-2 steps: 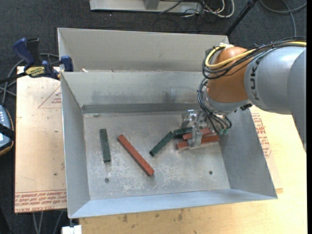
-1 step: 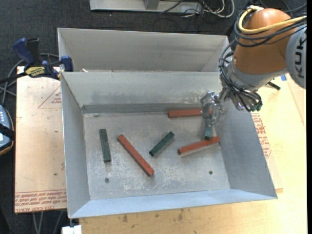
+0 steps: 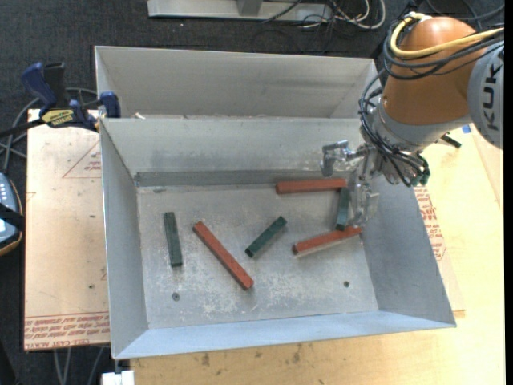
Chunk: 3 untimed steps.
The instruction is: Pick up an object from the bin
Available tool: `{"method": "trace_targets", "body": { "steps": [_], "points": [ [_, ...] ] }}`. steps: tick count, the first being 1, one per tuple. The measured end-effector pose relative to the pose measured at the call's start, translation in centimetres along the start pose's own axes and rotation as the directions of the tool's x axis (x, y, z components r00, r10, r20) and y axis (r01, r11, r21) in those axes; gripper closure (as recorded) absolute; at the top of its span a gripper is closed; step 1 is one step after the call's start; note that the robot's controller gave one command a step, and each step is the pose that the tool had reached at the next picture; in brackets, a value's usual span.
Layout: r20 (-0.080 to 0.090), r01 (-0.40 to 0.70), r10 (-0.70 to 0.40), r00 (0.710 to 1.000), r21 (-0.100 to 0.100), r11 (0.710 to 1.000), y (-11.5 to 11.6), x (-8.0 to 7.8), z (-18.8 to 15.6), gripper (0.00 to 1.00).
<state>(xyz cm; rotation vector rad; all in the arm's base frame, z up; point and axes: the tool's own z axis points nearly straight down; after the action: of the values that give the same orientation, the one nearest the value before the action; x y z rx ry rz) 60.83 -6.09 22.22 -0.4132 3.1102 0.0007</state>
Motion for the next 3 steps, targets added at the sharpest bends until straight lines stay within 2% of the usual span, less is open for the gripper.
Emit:
{"method": "trace_targets", "body": {
  "steps": [1,2,3],
  "points": [
    [-0.009,0.197,-0.197,0.980,-0.006,0.980,1.0,3.1,14.7,0.00],
    [0.001,0.178,-0.178,0.984,0.002,0.984,-3.1,0.2,15.3,0.00],
    [0.000,0.180,-0.180,0.984,-0.001,0.984,-2.9,0.3,15.2,1.00]
  ]
}}
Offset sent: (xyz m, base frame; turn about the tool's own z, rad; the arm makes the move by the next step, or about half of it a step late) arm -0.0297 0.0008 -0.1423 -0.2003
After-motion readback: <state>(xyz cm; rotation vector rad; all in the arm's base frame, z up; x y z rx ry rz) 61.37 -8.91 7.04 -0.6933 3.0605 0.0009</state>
